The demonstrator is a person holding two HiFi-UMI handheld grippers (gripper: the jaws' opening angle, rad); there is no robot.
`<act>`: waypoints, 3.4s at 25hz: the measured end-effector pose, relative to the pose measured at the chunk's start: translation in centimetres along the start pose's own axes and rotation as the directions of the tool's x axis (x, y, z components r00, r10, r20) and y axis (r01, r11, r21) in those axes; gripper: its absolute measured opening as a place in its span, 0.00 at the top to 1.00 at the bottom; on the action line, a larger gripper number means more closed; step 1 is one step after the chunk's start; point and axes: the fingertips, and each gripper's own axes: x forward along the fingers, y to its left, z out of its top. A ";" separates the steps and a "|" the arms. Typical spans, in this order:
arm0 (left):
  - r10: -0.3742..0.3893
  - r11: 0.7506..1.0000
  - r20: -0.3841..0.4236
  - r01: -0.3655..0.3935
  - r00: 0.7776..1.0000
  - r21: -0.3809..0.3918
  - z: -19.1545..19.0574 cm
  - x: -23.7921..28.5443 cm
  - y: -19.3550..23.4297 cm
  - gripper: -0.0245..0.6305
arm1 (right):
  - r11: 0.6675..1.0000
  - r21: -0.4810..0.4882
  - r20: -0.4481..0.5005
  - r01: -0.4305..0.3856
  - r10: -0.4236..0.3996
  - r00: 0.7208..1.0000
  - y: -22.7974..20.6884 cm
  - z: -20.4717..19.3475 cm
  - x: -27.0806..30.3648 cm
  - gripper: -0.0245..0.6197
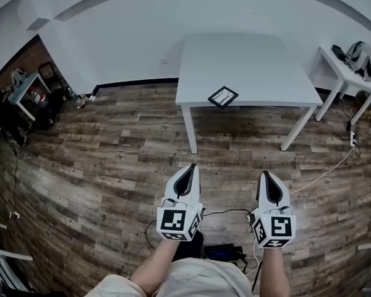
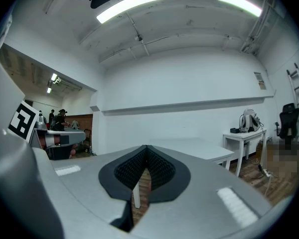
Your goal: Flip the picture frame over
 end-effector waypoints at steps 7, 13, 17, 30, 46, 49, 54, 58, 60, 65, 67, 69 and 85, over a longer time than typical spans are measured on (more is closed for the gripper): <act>-0.008 1.000 -0.011 0.008 1.000 -0.021 -0.4 4.4 3.8 0.96 | 1.000 -0.009 -0.025 0.001 -0.001 1.000 1.0 0.1 5.6 0.92; -0.012 0.999 -0.019 0.011 1.000 -0.039 -0.5 7.8 7.7 0.96 | 1.000 -0.025 -0.047 0.011 -0.012 0.999 2.2 0.5 10.4 0.92; -0.020 0.999 -0.016 0.019 1.000 -0.049 -0.3 9.7 10.2 0.96 | 0.999 -0.032 -0.055 0.021 -0.022 0.998 3.2 0.8 13.3 0.92; -0.061 0.997 -0.012 0.061 0.998 -0.047 -0.4 15.5 16.3 0.96 | 0.996 -0.051 -0.066 0.069 -0.072 0.995 4.8 1.2 20.8 0.92; -0.064 0.998 -0.013 0.064 0.998 -0.019 -1.1 20.8 15.7 0.96 | 0.997 -0.029 -0.062 0.072 -0.074 0.995 0.9 0.6 25.0 0.92; -0.063 0.998 -0.008 0.063 0.998 -0.007 -1.5 22.3 15.1 0.96 | 0.998 -0.017 -0.060 0.058 -0.059 0.996 -0.3 0.4 26.3 0.92; -0.055 0.998 -0.001 0.055 0.998 0.010 -1.8 25.4 13.8 0.96 | 1.000 0.004 -0.064 0.031 -0.030 0.998 -2.6 0.0 28.7 0.92; -0.041 0.999 0.003 0.041 0.999 0.025 -2.2 27.5 12.6 0.96 | 1.000 0.028 -0.068 0.005 -0.003 0.998 -4.6 -0.7 30.2 0.92; -0.034 0.999 0.009 0.034 0.999 0.036 -2.4 28.3 11.9 0.96 | 0.999 0.046 -0.075 -0.012 0.015 0.997 -5.3 -1.2 30.8 0.92; -0.020 0.999 0.019 0.019 1.000 0.041 -2.8 29.8 10.8 0.96 | 0.994 0.093 -0.103 -0.052 0.062 0.993 -6.5 -3.0 32.6 0.92; -0.024 0.999 0.016 0.023 1.000 0.039 -3.4 30.2 10.6 0.96 | 0.990 0.127 -0.113 -0.058 0.073 0.991 -6.6 -3.8 33.1 0.92; -0.027 0.999 0.009 0.027 1.000 0.036 -4.2 30.6 10.7 0.96 | 0.983 0.170 -0.123 -0.065 0.086 0.989 -6.5 -4.7 33.7 0.92; -0.072 0.997 0.005 0.072 0.997 0.038 -9.1 35.3 13.4 0.96 | 0.655 0.746 -0.065 -0.125 0.259 0.964 -5.6 -15.3 40.7 0.77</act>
